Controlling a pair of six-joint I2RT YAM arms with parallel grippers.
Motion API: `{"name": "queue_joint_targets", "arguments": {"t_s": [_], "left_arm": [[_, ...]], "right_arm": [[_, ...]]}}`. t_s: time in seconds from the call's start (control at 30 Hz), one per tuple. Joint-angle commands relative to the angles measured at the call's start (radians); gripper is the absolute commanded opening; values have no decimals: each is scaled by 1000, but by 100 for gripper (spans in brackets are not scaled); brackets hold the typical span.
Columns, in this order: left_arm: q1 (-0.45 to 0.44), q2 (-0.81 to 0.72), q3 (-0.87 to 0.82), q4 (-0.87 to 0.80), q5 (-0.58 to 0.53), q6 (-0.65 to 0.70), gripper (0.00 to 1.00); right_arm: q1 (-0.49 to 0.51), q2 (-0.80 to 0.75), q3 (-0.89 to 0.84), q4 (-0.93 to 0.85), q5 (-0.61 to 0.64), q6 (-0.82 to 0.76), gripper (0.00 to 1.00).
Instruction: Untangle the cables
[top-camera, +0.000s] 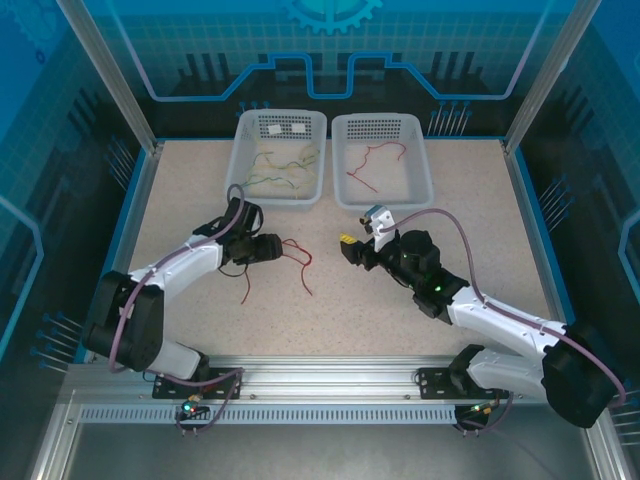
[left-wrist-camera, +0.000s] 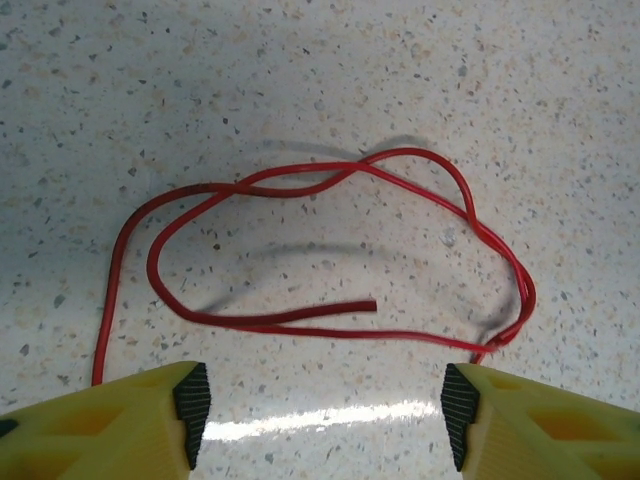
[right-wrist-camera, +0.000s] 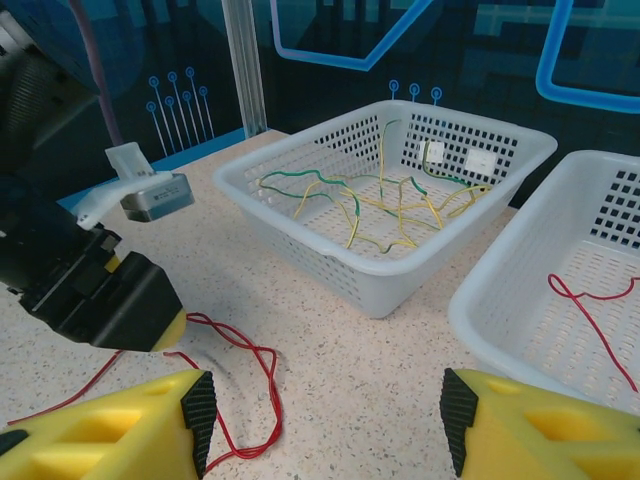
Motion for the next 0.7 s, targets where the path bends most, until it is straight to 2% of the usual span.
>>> {"name": "queue_joint_targets", "arguments": {"t_s": [0.0, 0.13, 0.2, 0.27, 0.33, 0.4, 0.47, 0.57, 0.67], "left_arm": [[-6, 21, 32, 24, -36, 20, 56], [-6, 29, 34, 38, -48, 31, 26], [-6, 29, 39, 35, -51, 29, 24], [-9, 26, 43, 32, -40, 29, 15], [-15, 19, 45, 28, -38, 34, 13], [-21, 11, 51, 14, -46, 33, 6], [-30, -5, 54, 5, -44, 30, 2], [-46, -42, 51, 6, -51, 21, 0], [-63, -85, 35, 19, -75, 18, 0]], "right_arm": [[17, -28, -5, 39, 16, 9, 64], [19, -42, -17, 10, 24, 17, 64], [21, -53, -32, 13, 28, 27, 64], [20, -56, -37, 7, 38, 31, 64], [21, -55, -37, 1, 40, 34, 64], [21, -48, -36, 5, 25, 36, 64], [21, -18, -24, 11, -41, 24, 65], [25, 70, 52, -78, -175, 8, 64], [38, 185, 110, -145, -227, 23, 61]]}}
